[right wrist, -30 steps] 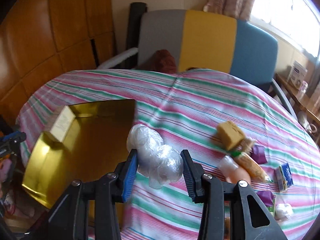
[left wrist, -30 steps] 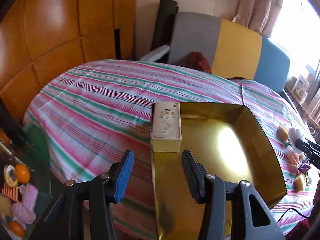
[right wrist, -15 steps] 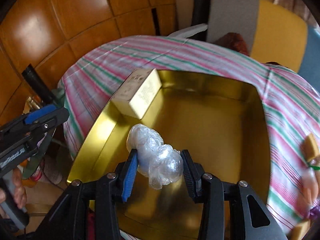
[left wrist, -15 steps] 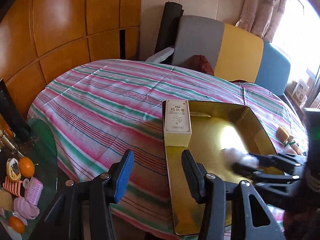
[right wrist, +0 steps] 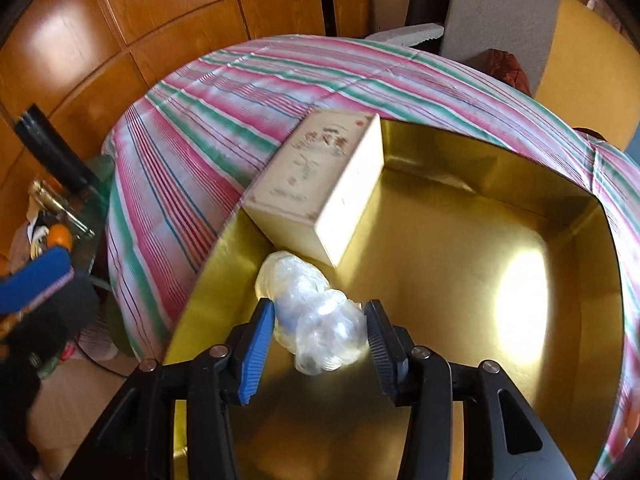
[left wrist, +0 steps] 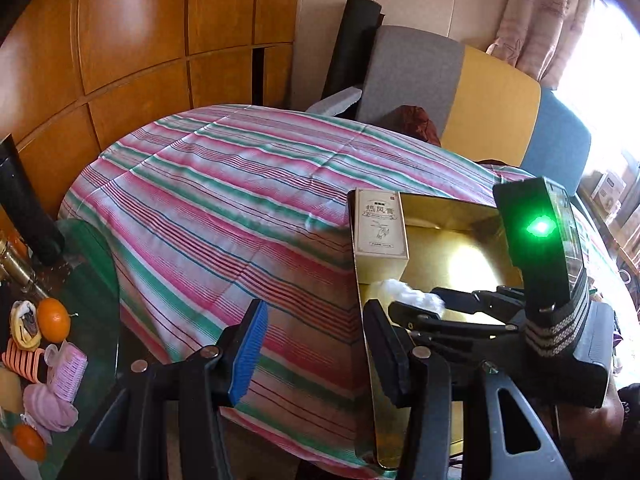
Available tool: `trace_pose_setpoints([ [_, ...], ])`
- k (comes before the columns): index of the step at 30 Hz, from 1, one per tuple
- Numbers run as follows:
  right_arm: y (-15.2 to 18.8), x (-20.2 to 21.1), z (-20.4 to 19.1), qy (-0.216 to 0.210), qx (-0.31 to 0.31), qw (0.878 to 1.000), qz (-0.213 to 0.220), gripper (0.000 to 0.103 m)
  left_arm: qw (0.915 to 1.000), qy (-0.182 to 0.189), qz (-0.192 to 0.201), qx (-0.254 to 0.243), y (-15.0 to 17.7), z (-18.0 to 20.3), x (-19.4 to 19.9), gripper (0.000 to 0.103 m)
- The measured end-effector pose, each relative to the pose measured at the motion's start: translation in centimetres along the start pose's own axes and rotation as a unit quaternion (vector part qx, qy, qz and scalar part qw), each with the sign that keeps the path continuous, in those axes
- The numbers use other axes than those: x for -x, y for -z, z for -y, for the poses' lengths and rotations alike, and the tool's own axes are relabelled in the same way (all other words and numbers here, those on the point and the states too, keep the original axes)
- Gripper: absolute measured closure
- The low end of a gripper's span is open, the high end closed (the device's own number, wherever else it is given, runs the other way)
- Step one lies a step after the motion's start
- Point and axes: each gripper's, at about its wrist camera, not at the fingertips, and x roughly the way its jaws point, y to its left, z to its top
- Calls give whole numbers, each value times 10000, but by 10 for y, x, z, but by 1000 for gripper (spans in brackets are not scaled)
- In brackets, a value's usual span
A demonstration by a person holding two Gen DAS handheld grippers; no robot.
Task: Organize objects
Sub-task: 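Carry the clear plastic bag into the tray and open the right tool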
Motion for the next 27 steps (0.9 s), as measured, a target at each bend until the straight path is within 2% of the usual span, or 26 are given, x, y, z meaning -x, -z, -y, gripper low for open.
trace_pose_setpoints([
  [3, -1, 5, -7, -118, 70, 9999, 84, 34, 10000, 39, 20, -59, 0, -1, 1, 52],
  [7, 5, 25, -8, -93, 70, 9994, 322, 29, 10000, 76, 16, -54, 0, 0, 1, 52],
  [14, 26, 68, 12, 52, -229, 9965, 807, 2, 9995, 288, 8, -113, 3, 5, 3, 52],
  [22, 57, 114, 43, 438, -441, 9909, 1192, 0, 9989, 327, 44, -342, 6, 18, 11, 52],
  [27, 85, 150, 86, 825, -876, 9827, 1410, 0, 9973, 499, 114, -518, 3, 29, 16, 52],
])
